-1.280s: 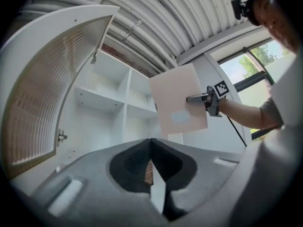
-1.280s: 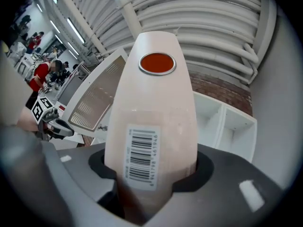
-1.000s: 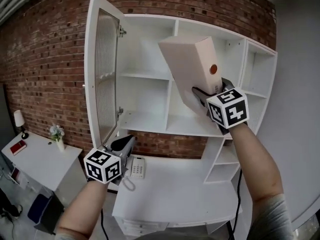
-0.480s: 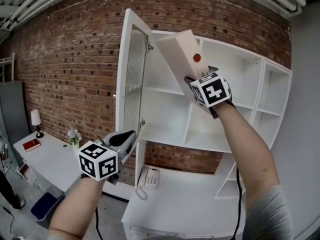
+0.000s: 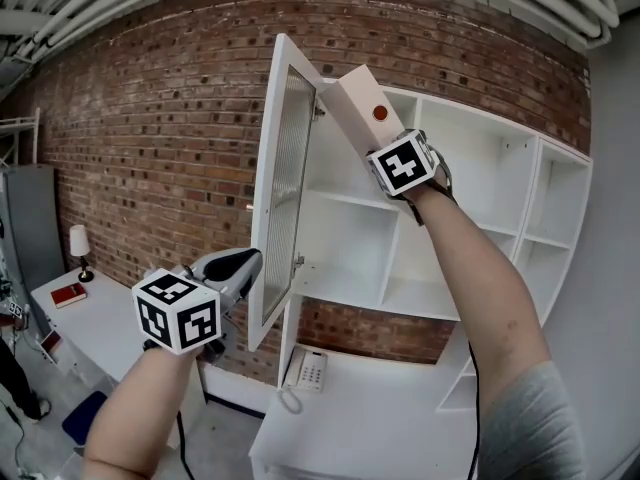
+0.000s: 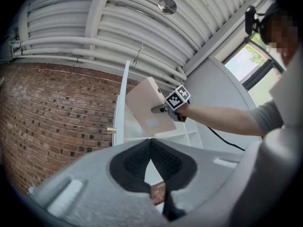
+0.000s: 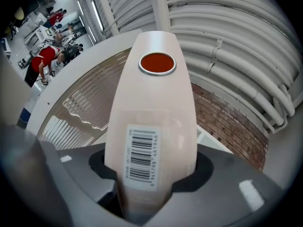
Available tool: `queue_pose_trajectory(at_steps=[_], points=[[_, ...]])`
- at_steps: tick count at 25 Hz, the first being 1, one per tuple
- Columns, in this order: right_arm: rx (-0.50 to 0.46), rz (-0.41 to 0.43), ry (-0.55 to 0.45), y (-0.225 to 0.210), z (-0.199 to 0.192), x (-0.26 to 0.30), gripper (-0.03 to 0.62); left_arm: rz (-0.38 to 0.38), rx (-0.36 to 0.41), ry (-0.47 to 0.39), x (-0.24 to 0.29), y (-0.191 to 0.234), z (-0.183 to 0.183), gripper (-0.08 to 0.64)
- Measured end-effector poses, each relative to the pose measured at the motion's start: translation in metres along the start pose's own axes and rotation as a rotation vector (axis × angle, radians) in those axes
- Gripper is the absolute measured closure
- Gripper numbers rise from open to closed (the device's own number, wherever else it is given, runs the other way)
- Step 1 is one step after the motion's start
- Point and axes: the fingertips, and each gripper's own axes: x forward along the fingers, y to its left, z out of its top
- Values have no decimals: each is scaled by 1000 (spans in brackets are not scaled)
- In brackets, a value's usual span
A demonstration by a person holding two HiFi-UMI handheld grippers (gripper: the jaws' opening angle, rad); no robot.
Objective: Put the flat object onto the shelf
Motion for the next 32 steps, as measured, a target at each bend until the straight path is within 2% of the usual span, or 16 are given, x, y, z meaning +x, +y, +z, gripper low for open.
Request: queue_pose_trajectory(at_steps=[6, 14, 32], points=[[27, -24, 54, 13, -13, 29, 304, 5, 18, -19, -6, 6, 8, 561], [86, -67, 120, 7, -22, 61, 305, 2, 15, -13, -12, 17, 11, 561], [27, -105, 159, 16, -36, 144, 304, 71, 23, -2, -20, 82, 13, 561]])
